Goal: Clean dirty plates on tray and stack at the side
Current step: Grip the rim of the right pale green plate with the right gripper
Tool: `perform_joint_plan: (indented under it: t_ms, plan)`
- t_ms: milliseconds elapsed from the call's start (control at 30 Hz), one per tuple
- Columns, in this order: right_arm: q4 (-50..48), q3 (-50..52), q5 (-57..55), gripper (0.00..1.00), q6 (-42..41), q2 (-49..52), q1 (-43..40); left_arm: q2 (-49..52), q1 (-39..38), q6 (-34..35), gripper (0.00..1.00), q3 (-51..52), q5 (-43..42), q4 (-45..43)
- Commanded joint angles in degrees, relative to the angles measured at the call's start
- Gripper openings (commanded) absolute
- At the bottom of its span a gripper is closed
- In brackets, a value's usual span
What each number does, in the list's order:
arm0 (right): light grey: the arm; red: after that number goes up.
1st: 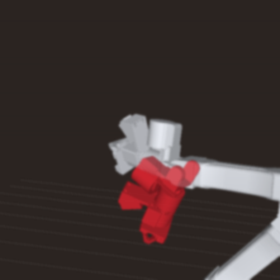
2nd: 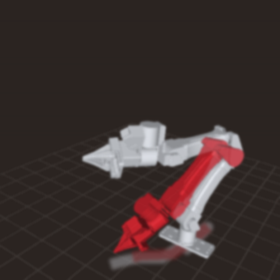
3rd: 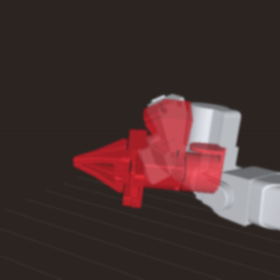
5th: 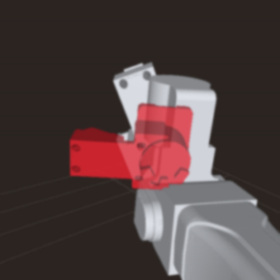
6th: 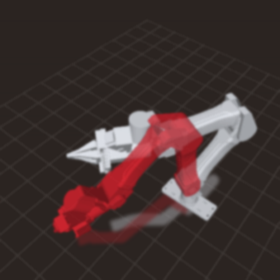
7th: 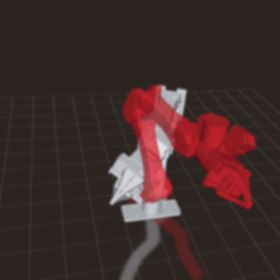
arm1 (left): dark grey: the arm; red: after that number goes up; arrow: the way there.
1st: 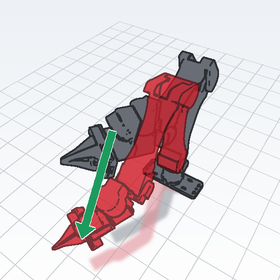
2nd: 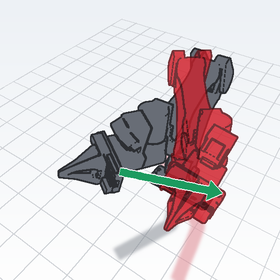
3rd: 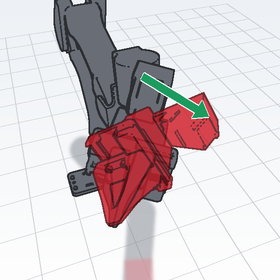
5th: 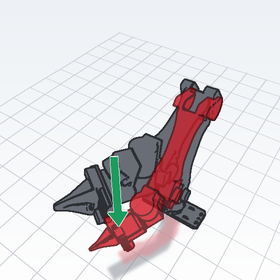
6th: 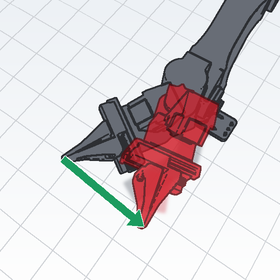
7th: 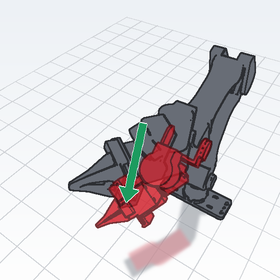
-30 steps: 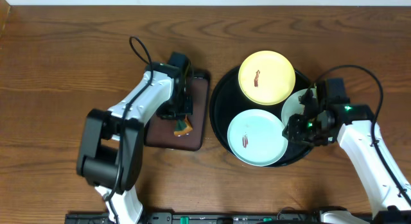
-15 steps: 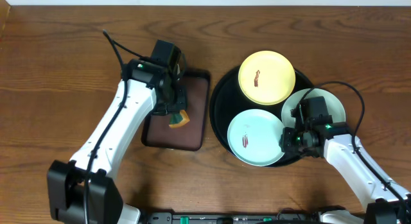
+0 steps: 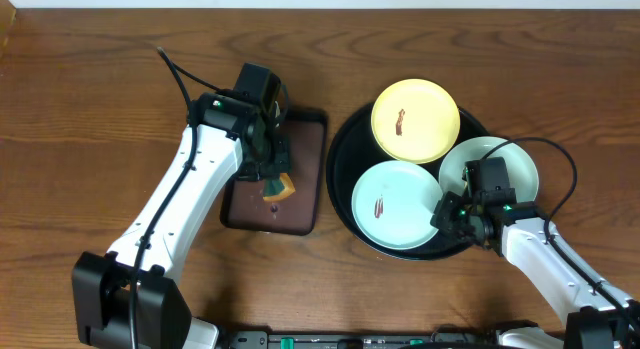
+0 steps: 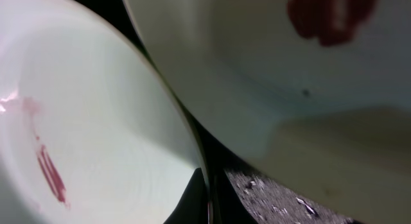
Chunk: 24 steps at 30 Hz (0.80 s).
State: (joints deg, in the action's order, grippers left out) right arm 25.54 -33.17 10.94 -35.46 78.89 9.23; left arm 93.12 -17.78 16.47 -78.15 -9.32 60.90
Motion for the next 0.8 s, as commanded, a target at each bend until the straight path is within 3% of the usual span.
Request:
perform_joint_plan:
  t_ms: [0,167,233,300,367,433,767]
  plan:
    - [-0.09,0.39,1.55,0.04,-0.04,-0.02,0.63,-0.81,0.2,-0.33,0.07,-1.27,-2.32,0.13]
    - [-2.38,0.39,5.16,0.03,-6.95,-0.02,0.63,-0.81,0.2,-0.35,0.07,-1.27,-2.29,0.13]
    - [-2.43,0.39,4.66,0.16,-6.49,-0.02,0.61,-0.81,0.2,-0.33,0.07,-1.27,-2.32,0.15]
    - [-3.69,0.39,2.49,0.29,3.41,-0.02,0.61,-0.81,0.11,-0.33,0.08,-1.27,-2.32,0.15]
    - [-6.08,0.39,2.43,0.33,14.4,-0.02,0.61,-0.81,-0.42,-0.35,0.08,-1.27,-2.34,0.13]
    - [-7.58,0.39,2.45,0.32,20.7,-0.02,0.61,-0.81,-2.21,-0.35,0.07,-1.27,-2.29,-0.42]
    - [-9.05,0.39,3.87,0.25,20.7,7.28,0.61,-0.81,-8.92,2.08,0.08,-1.27,-2.27,-4.92]
